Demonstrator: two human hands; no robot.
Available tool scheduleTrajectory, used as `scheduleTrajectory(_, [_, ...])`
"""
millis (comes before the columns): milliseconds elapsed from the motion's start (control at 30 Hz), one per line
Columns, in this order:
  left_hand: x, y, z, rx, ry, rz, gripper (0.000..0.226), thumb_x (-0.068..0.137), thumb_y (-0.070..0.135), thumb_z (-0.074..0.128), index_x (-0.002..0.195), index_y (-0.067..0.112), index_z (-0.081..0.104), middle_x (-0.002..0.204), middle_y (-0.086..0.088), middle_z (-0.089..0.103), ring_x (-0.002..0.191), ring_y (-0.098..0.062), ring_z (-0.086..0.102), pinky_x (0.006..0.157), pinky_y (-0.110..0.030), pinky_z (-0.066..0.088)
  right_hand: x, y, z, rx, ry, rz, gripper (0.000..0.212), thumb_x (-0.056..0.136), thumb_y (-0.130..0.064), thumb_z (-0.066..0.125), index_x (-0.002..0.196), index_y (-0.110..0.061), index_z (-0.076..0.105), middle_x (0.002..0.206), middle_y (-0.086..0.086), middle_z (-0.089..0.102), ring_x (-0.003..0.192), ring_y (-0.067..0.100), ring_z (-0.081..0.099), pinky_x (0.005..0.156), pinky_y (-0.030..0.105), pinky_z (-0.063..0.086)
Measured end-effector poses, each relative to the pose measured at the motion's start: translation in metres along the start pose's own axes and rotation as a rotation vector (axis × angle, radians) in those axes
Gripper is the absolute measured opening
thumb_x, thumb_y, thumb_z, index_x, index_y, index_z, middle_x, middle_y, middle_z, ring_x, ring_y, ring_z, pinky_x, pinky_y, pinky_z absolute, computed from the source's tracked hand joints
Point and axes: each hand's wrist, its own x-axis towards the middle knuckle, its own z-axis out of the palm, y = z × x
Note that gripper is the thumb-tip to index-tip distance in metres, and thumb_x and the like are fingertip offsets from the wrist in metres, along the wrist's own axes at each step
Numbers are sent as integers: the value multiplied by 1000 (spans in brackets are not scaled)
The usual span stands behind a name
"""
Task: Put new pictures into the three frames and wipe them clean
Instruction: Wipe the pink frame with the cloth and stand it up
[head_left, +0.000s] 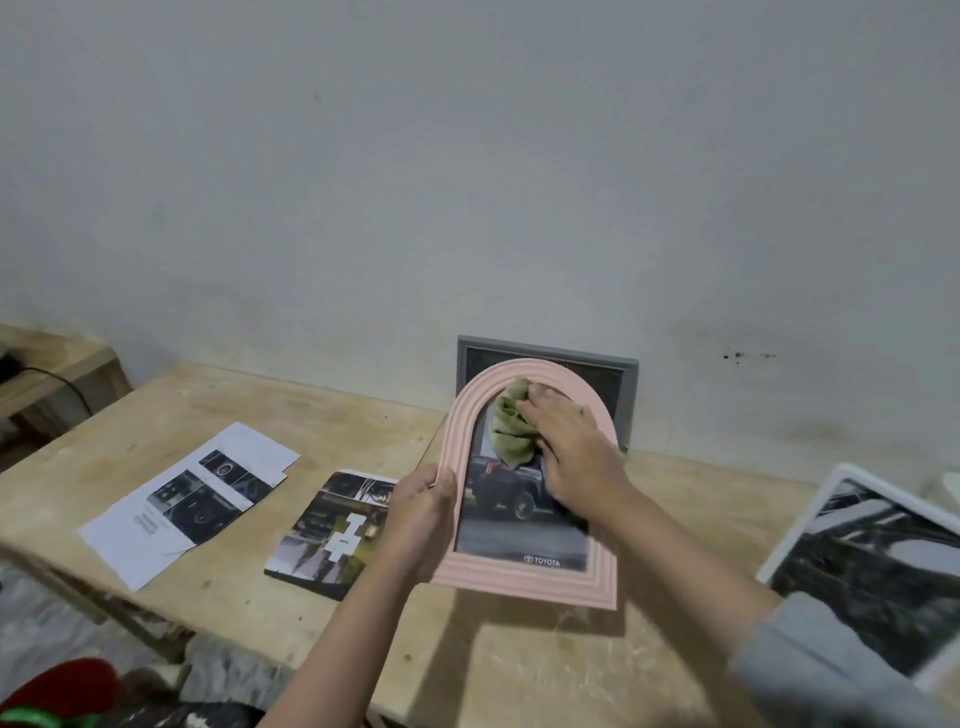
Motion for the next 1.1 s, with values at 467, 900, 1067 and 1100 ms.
scheduleTrajectory(467, [6,-5,12,96,113,-91,29,98,21,40,76,5,51,62,-10,38,50,-15,34,45,-25,27,-66,-40,11,298,-436,-79,44,79,-6,44,116,-20,62,112,-1,67,103,18,61,90,30,51])
scheduleTrajectory(900, [-13,2,24,17,-131,-43,34,101,20,45,80,-6,53,49,-9,41,35,-13,36,38,-20,26,17,-2,7,-210,4,-462,50,75,0,57,125,-7,60,134,13,56,122,31,54,96,42,48])
scheduleTrajectory(1067, [-22,-5,22,-69,-61,-36,31,101,16,43,74,3,50,54,-11,46,36,-12,39,39,-18,32,26,16,6,-215,64,-343,67,63,11,55,129,-4,56,136,17,53,124,35,51,95,48,49])
scheduleTrajectory(1100, [-22,-6,20,-77,-53,-36,31,101,16,43,74,3,50,55,-11,48,37,-13,40,38,-18,34,25,19,3,-212,77,-303,68,63,12,53,129,-5,56,136,16,52,125,33,51,96,47,49])
